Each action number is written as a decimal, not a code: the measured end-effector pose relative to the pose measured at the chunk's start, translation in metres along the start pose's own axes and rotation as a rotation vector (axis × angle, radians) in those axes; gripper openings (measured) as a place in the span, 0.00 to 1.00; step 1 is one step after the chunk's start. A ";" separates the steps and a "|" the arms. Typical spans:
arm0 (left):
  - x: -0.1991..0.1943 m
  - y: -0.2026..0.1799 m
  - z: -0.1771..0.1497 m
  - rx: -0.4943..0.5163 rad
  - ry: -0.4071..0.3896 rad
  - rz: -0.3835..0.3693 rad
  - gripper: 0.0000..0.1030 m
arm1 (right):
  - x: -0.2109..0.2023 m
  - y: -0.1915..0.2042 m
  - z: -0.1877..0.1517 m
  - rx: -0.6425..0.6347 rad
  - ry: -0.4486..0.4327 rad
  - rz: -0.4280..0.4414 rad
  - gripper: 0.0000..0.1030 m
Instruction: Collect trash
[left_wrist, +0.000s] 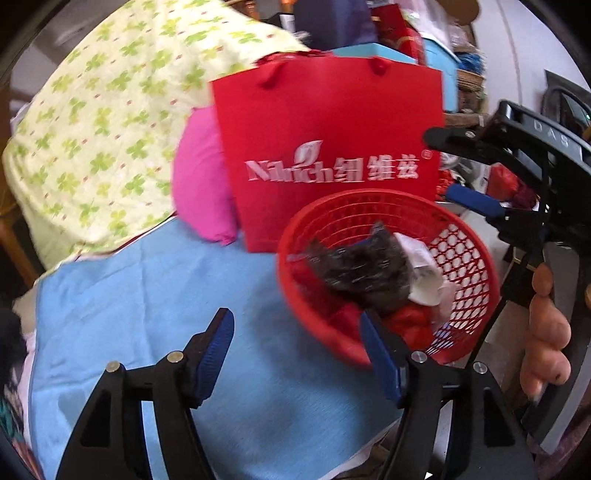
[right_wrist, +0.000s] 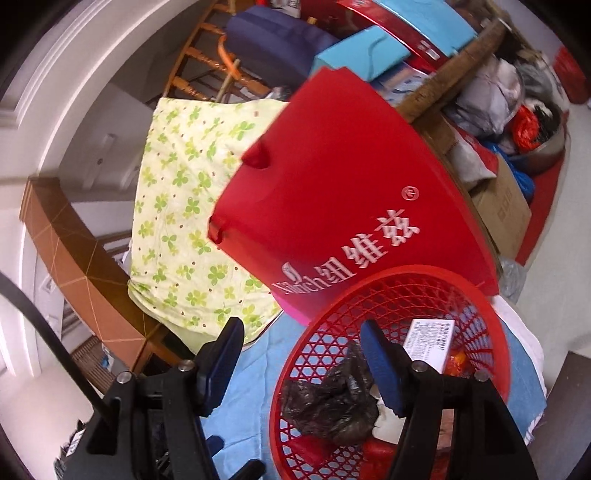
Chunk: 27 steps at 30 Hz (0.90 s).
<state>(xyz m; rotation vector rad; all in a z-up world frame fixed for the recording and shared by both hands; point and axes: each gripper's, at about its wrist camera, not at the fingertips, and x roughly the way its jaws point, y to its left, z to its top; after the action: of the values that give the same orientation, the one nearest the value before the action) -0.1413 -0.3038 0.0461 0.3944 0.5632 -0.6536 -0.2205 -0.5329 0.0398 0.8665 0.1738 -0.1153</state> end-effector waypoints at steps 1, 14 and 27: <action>-0.005 0.007 -0.003 -0.017 0.000 0.017 0.69 | -0.001 0.005 -0.002 -0.018 -0.010 -0.007 0.67; -0.087 0.056 -0.012 -0.103 -0.080 0.185 0.86 | -0.066 0.067 -0.054 -0.279 -0.096 -0.142 0.68; -0.157 0.065 -0.020 -0.122 -0.127 0.255 0.88 | -0.139 0.148 -0.076 -0.510 -0.066 -0.173 0.78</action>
<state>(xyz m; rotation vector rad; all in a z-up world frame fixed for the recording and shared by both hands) -0.2086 -0.1743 0.1358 0.3013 0.4206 -0.3942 -0.3396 -0.3751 0.1295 0.3376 0.2048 -0.2492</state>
